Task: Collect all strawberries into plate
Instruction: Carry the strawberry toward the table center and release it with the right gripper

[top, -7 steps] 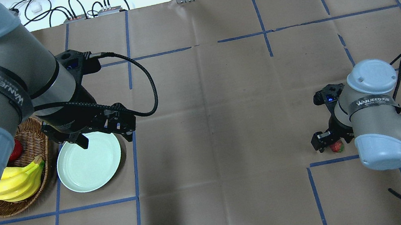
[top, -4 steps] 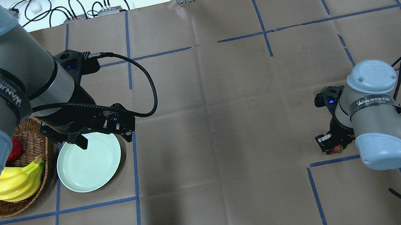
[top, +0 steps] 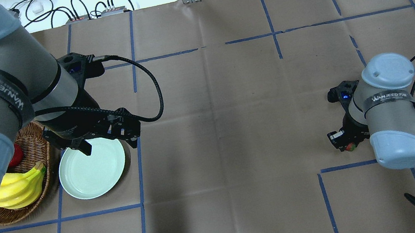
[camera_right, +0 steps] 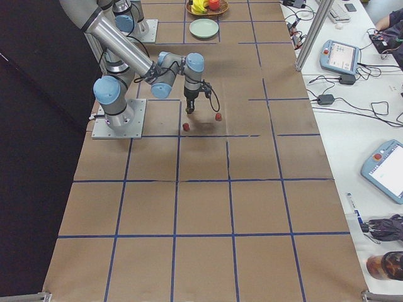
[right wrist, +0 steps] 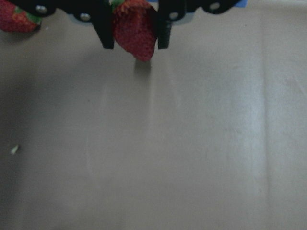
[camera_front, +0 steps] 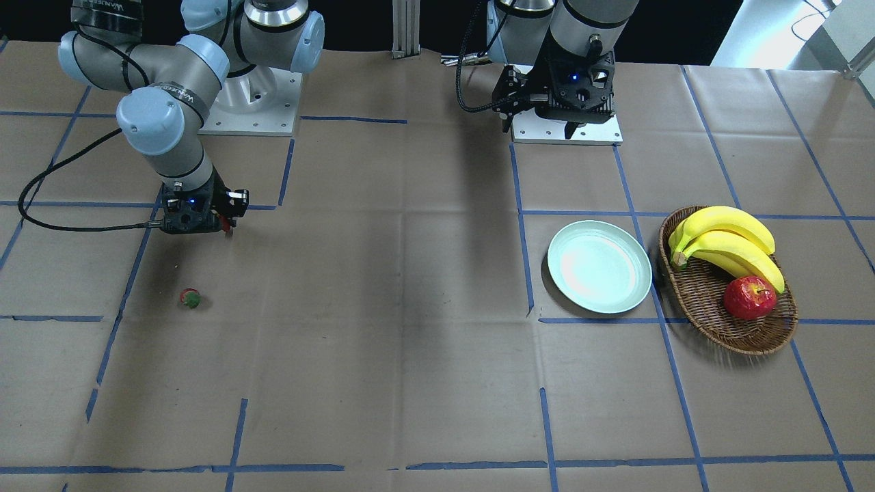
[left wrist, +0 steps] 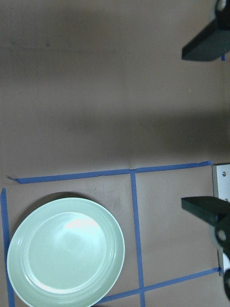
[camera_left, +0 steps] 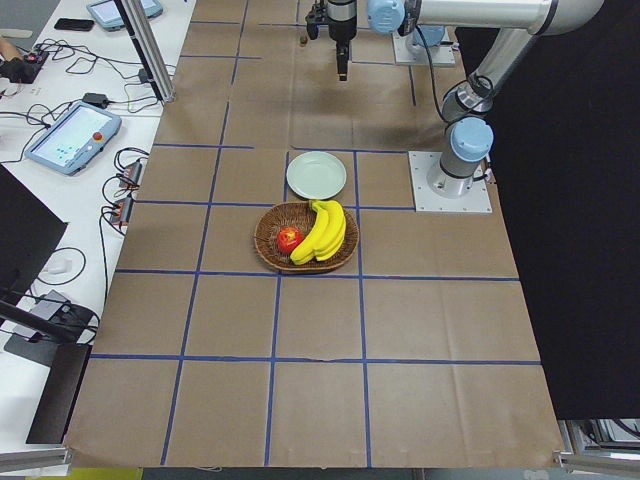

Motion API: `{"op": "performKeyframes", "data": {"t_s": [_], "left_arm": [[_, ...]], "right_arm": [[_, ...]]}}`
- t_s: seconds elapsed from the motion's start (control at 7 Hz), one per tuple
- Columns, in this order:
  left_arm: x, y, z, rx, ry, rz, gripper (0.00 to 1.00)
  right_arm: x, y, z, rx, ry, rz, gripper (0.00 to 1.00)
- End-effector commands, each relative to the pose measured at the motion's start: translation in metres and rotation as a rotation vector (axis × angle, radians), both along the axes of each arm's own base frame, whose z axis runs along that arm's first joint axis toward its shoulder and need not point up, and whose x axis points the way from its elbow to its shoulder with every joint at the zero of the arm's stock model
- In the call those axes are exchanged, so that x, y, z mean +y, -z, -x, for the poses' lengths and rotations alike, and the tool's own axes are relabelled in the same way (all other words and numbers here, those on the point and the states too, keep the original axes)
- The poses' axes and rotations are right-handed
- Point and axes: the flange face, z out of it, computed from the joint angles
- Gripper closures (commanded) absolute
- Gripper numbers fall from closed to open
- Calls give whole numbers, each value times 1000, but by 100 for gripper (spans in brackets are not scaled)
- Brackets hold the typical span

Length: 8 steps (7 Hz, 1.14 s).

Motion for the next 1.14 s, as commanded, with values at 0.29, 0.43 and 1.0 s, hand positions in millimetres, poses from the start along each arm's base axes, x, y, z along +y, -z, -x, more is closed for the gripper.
{"op": "performKeyframes", "data": {"t_s": [0.29,0.43,1.0], "left_arm": [[0,-1,-1,0,0,1,0],[1,-2,-1,0,0,4,0],[0,1,-1,1,-1,-6,0]], "right_arm": [[-58,-51,-85,-8,69,42,89],[-66,-42,-152,-36,98,39,89],[-120,7,-334,-36,188,42,89]]}}
